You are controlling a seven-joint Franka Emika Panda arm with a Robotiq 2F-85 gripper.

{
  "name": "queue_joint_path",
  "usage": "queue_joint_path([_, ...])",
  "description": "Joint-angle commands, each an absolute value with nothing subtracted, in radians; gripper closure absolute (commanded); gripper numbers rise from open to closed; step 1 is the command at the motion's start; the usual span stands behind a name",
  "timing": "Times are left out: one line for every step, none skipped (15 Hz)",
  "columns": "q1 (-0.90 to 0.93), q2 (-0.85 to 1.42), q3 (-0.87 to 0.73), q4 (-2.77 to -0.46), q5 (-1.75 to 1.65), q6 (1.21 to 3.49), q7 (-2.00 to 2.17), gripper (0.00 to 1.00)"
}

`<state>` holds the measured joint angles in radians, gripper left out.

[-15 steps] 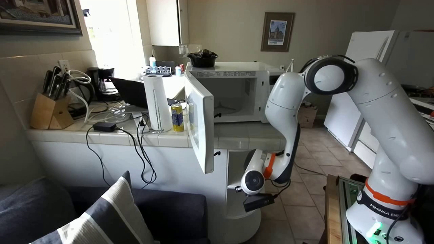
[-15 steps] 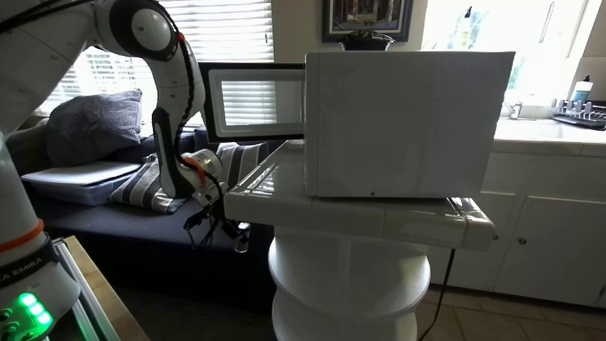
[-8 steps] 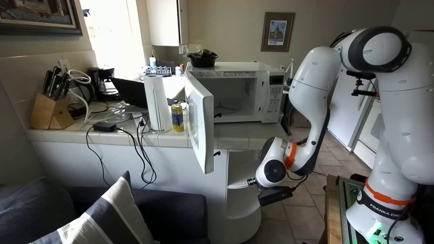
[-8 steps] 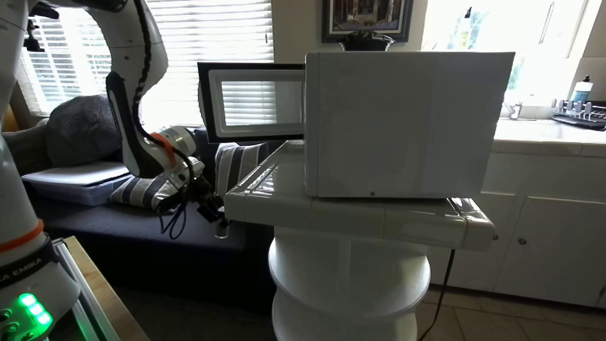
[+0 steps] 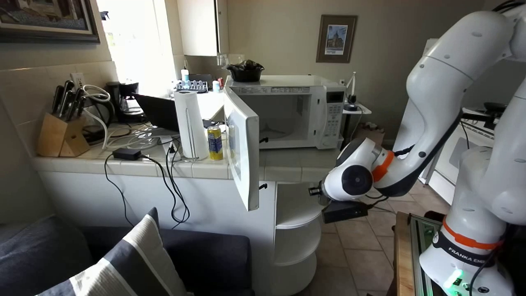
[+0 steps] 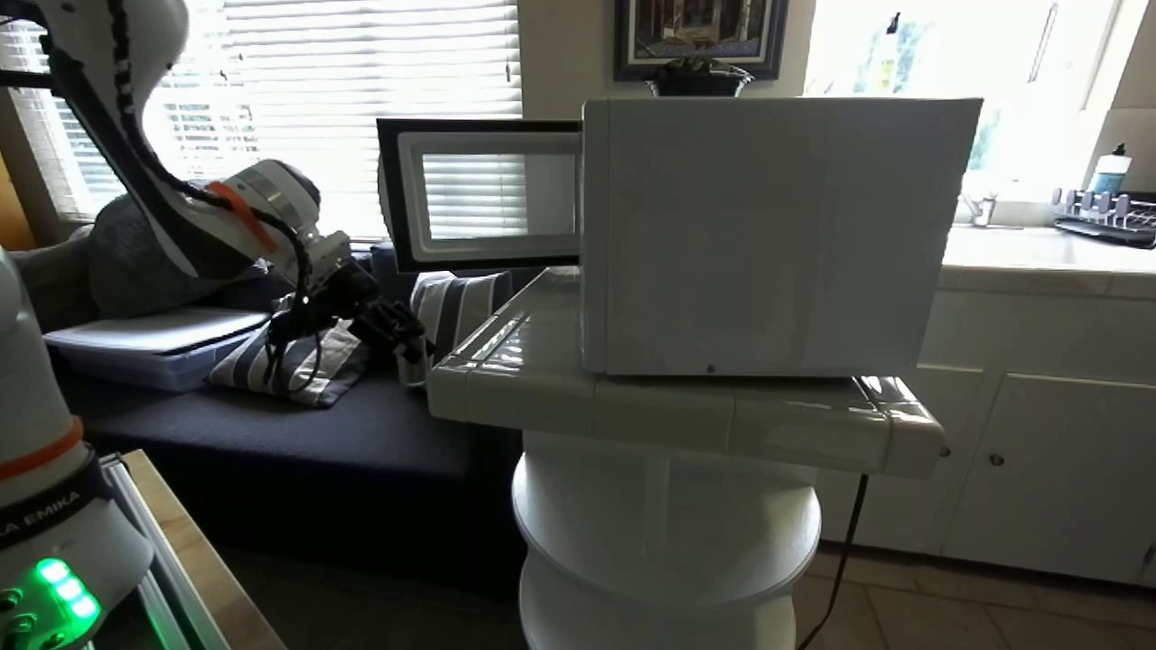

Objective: Pick up the jar from the shelf and put it on top of the microwave.

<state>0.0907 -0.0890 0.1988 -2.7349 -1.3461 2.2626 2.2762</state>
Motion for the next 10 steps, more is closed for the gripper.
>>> queue_joint_path([0.131,-0.276,0.182,-2.742,-1.247,2.19,2.126,0.77])
queue_joint_path([0.138,-0.328,0.178,-2.743,-1.225,2.173,2.084,0.77])
queue_joint_path([0.145,-0.407,0.172,-2.772,-1.206,2.161,2.038,0.77])
queue_joint_path([0.15,-0.443,0.167,-2.764,-1.19,2.145,1.997,0.77])
queue_joint_path([0.154,-0.479,0.159,-2.756,-1.171,2.131,1.942,0.77])
queue_joint_path([0.155,-0.51,0.15,-2.747,-1.151,2.109,1.875,0.77])
queue_joint_path([0.156,-0.539,0.138,-2.741,-1.138,2.101,1.812,0.77])
queue_joint_path([0.153,-0.565,0.126,-2.731,-1.129,2.088,1.748,0.77])
queue_joint_path([0.149,-0.589,0.106,-2.724,-1.121,2.091,1.678,0.77])
queue_joint_path([0.145,-0.613,0.088,-2.719,-1.111,2.093,1.614,0.77])
